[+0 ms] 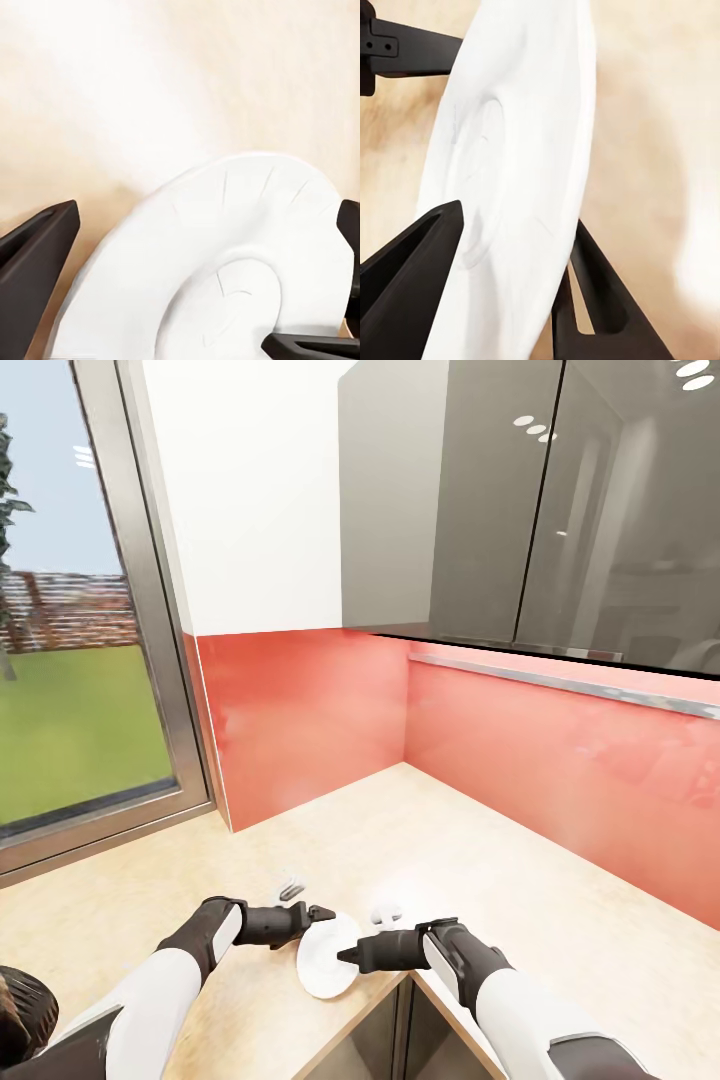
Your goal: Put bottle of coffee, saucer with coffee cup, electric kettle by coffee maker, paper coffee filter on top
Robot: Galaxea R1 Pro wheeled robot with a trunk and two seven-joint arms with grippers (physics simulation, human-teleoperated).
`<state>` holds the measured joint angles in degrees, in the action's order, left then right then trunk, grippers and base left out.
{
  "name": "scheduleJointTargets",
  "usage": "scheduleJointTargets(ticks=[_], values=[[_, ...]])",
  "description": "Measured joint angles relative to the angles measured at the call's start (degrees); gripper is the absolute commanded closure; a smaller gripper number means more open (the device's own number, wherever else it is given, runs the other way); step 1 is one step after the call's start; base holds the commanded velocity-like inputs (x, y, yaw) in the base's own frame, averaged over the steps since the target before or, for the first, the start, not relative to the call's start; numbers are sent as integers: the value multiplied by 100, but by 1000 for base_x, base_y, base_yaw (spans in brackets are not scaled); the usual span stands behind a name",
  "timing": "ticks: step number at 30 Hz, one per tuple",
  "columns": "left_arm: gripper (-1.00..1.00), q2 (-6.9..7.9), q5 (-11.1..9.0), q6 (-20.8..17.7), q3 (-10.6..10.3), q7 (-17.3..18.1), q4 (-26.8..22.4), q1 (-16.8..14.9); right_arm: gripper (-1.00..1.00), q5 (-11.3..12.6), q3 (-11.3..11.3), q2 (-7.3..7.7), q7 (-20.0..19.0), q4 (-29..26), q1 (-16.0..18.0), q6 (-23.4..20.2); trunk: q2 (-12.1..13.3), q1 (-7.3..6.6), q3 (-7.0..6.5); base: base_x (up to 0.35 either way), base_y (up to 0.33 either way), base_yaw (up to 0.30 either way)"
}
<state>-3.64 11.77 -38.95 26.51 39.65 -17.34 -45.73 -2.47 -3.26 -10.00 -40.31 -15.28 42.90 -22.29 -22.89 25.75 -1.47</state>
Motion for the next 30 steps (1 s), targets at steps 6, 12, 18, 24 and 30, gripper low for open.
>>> scheduleJointTargets(ticks=[6, 12, 18, 24, 30], values=[[-100, 19, 18, -29, -12, -5, -26, 2, 100, 1, -4, 0, -2, -9, 0, -8, 1, 0, 1, 0, 0, 0], [-100, 163, 29, -20, -15, 16, -177, -12, 100, -12, -12, 0, 3, -38, -1, -11, 1, 0, 1, 0, 0, 0], [-100, 274, 68, -1, -40, 49, -967, -93, 100, -27, 0, 0, 9, -73, -1, -17, 2, 0, 1, 0, 0, 0], [-100, 265, 72, -154, -72, 448, -1788, -106, 100, -21, 30, 0, 7, -541, 0, -22, 2, 0, 1, 0, 0, 0], [-100, 291, 77, -1092, -99, 1283, -3174, -49, 100, -8, 41, 4, 7, -1704, 0, -53, -2, -1, 1, 0, 0, 0]])
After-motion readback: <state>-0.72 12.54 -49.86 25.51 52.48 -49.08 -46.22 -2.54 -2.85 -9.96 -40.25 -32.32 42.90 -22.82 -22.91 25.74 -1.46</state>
